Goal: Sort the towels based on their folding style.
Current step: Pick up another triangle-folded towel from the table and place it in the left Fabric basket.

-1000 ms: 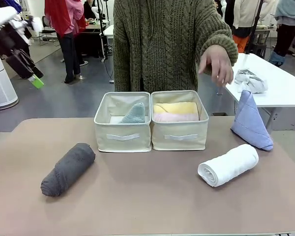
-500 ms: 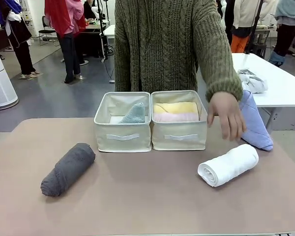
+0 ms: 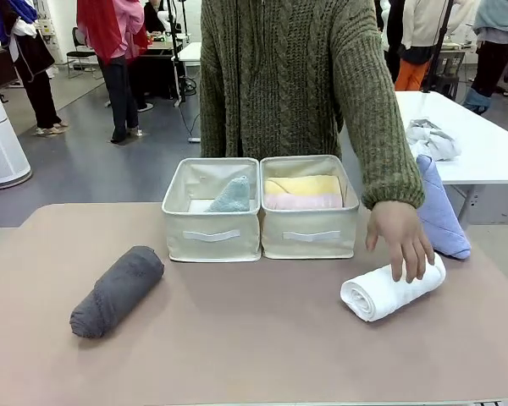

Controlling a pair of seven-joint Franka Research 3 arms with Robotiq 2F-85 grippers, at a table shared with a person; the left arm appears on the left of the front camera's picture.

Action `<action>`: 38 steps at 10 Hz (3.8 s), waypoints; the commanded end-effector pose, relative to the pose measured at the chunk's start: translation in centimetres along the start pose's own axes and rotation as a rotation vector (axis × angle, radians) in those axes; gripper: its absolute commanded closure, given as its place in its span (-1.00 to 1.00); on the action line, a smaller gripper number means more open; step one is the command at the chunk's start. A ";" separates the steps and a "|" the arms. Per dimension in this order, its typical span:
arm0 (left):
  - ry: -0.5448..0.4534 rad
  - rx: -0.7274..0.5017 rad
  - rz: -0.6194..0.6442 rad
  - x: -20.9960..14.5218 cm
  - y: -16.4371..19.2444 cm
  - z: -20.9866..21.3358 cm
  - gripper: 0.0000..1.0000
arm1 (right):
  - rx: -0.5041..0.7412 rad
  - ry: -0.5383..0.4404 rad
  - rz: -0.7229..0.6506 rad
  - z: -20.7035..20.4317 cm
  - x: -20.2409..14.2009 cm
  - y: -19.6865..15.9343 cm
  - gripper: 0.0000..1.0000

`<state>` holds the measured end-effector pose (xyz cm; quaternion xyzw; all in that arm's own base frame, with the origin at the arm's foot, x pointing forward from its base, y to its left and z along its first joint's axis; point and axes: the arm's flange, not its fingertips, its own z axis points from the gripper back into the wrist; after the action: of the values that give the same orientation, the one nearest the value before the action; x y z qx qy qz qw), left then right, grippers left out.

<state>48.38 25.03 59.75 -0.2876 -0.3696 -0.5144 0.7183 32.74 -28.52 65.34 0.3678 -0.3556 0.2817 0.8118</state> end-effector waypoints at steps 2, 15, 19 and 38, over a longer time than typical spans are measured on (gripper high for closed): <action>-0.029 -0.014 -0.013 -0.4 0.3 0.1 -1.00 | 0.012 -0.009 0.019 0.1 0.0 0.1 -1.00; -0.007 0.010 0.014 -0.8 0.0 0.6 -1.00 | -0.291 0.373 -0.086 -14.2 3.5 -4.0 -1.00; -0.007 0.010 0.014 -0.8 0.0 0.6 -1.00 | -0.264 0.418 -0.013 -13.4 0.3 -2.5 -1.00; -0.007 0.010 0.014 -0.8 0.0 0.6 -1.00 | -0.280 0.464 0.013 -12.0 -0.6 -1.3 -1.00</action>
<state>48.21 25.92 59.31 -0.2909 -0.3724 -0.5069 0.7209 37.98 -21.29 60.24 0.1933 -0.2093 0.3249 0.9018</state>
